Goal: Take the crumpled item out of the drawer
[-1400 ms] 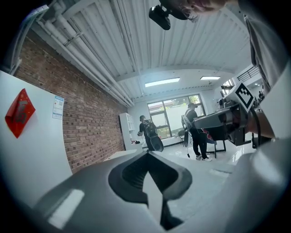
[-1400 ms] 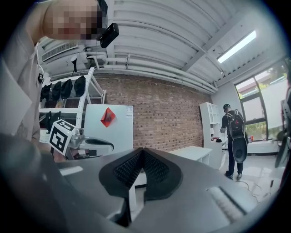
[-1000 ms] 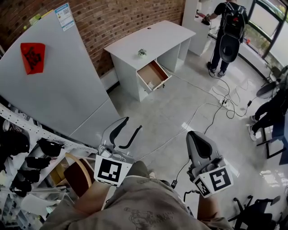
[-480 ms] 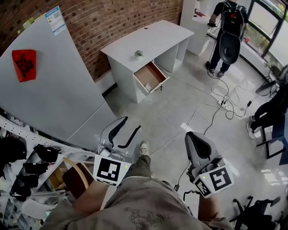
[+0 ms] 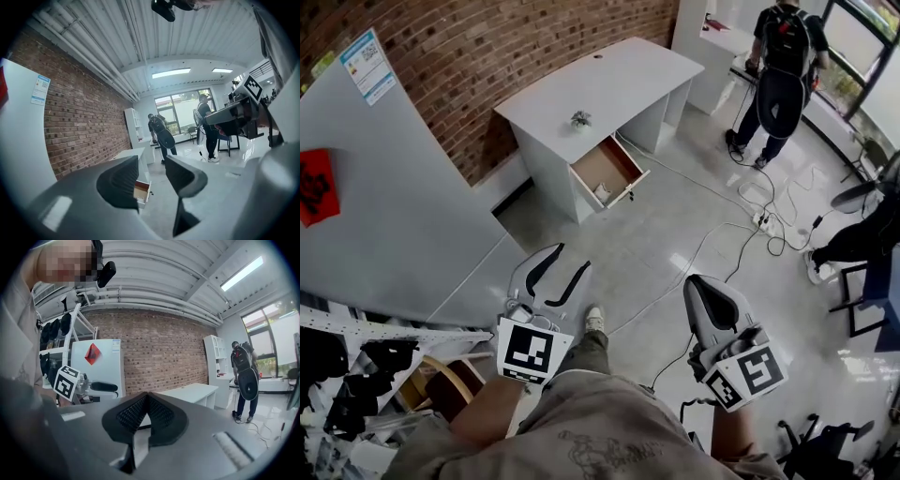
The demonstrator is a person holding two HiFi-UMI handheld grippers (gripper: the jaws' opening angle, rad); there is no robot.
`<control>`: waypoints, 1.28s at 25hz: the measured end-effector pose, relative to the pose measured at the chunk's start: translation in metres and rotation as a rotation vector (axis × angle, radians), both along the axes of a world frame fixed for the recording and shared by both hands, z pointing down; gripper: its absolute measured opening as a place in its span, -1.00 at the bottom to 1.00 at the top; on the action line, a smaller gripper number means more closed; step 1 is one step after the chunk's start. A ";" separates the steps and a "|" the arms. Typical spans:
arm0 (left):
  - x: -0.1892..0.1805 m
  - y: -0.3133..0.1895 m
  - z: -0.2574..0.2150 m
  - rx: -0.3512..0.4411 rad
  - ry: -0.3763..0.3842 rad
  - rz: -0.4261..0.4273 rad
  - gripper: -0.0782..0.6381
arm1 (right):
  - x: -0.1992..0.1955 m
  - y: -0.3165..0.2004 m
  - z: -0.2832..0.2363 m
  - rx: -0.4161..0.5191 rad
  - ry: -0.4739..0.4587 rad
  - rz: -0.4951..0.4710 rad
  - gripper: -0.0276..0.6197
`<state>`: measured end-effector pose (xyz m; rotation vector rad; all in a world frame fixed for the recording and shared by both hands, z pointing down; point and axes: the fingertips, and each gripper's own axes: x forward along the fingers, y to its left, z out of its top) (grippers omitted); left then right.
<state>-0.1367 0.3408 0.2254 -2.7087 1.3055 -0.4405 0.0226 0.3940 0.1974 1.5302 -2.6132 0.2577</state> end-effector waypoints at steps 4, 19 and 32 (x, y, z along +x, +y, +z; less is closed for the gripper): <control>-0.001 -0.061 0.009 -0.019 -0.028 0.014 -0.28 | -0.007 -0.061 0.007 -0.032 -0.002 -0.001 -0.83; -0.007 -0.243 0.050 -0.101 -0.085 0.094 -0.28 | -0.025 -0.246 0.044 -0.117 0.029 0.052 -0.83; 0.026 -0.302 0.087 -0.143 -0.151 0.106 -0.28 | 0.012 -0.318 0.084 -0.158 0.015 0.058 -0.83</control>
